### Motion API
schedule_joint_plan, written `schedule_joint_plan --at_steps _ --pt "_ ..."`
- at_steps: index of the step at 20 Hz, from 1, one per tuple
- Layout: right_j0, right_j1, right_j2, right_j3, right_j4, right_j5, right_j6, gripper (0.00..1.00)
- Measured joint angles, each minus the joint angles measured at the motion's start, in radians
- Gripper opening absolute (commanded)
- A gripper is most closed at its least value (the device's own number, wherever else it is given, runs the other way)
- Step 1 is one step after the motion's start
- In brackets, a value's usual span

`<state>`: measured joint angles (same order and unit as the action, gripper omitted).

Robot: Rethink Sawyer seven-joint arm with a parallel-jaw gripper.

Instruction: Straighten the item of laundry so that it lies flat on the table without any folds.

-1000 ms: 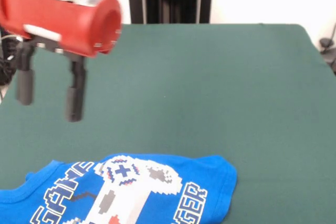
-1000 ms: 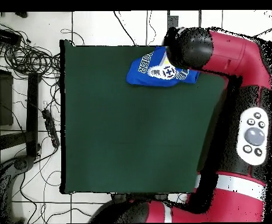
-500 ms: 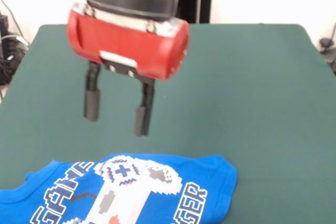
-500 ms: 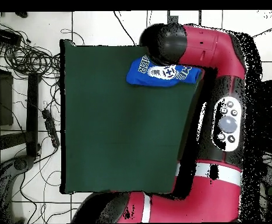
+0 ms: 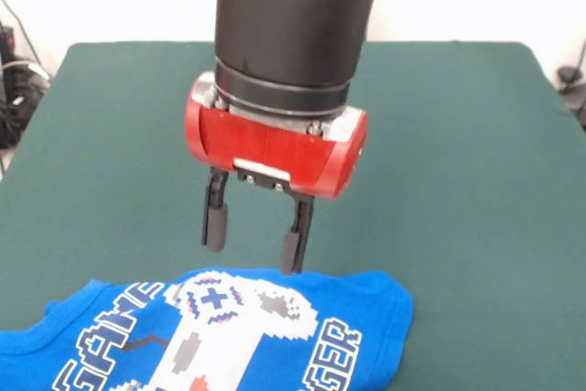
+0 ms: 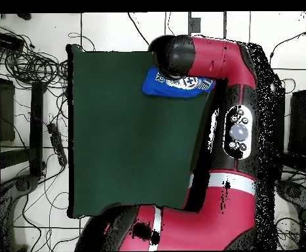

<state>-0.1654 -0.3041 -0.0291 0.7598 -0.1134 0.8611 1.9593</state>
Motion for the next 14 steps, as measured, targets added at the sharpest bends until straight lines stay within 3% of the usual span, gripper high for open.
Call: schedule_joint_plan --at_steps 14 --pt "0.000 0.022 0.000 0.000 0.009 0.000 0.000 1.00"
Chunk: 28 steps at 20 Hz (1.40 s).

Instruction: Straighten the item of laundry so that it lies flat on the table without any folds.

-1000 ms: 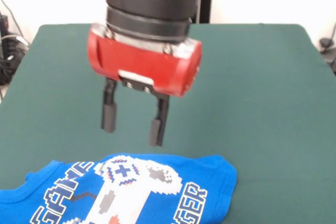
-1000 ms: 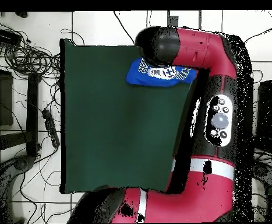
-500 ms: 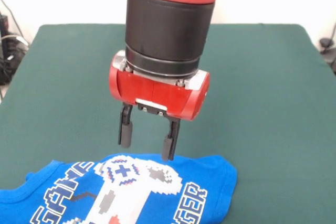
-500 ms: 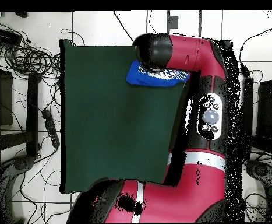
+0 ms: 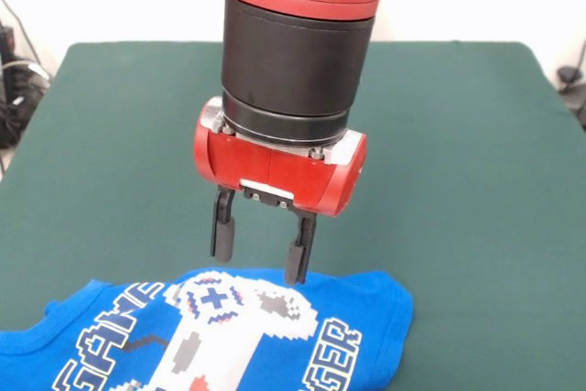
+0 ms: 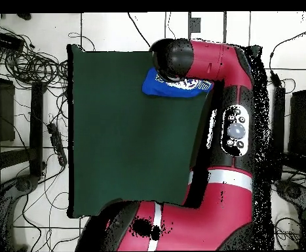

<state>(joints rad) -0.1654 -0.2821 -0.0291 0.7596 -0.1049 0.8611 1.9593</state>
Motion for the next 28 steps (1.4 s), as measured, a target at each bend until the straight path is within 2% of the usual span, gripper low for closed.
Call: schedule_joint_plan --at_steps 16,28 --pt "-0.002 0.012 0.000 0.000 0.007 0.000 0.000 1.00" --pt "-0.004 0.085 0.000 0.000 0.008 0.000 0.000 1.00"
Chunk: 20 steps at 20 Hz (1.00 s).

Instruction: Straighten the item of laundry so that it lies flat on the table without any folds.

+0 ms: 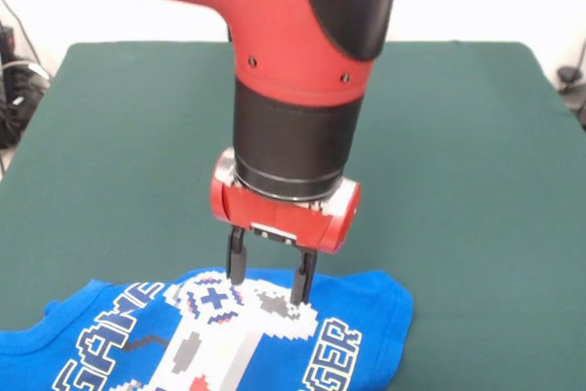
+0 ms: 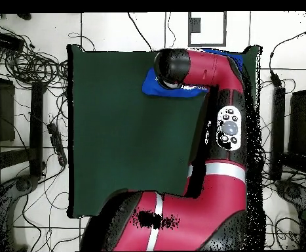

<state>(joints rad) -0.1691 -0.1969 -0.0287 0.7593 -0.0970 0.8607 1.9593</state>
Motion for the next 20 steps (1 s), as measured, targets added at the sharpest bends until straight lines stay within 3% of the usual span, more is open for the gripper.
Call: schedule_joint_plan --at_steps 20 --pt "-0.002 0.076 0.009 0.000 0.000 -0.011 0.000 1.00"
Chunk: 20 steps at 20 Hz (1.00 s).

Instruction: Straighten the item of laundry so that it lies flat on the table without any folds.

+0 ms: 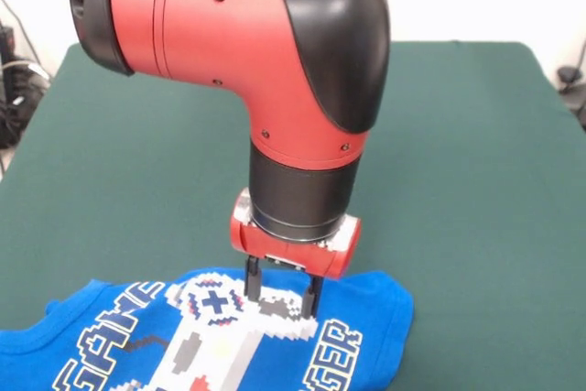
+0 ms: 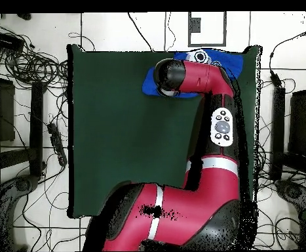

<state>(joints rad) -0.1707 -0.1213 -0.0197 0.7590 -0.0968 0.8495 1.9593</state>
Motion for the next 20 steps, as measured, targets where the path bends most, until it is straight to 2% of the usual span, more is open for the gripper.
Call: schedule_joint_plan --at_steps 10,11,20 --pt "-0.002 0.021 0.012 0.000 0.000 -0.012 0.000 1.00" --pt "-0.003 0.025 0.012 0.000 0.000 -0.023 0.000 0.00" --pt "-0.002 0.028 0.013 0.000 0.000 -0.045 0.000 0.00"
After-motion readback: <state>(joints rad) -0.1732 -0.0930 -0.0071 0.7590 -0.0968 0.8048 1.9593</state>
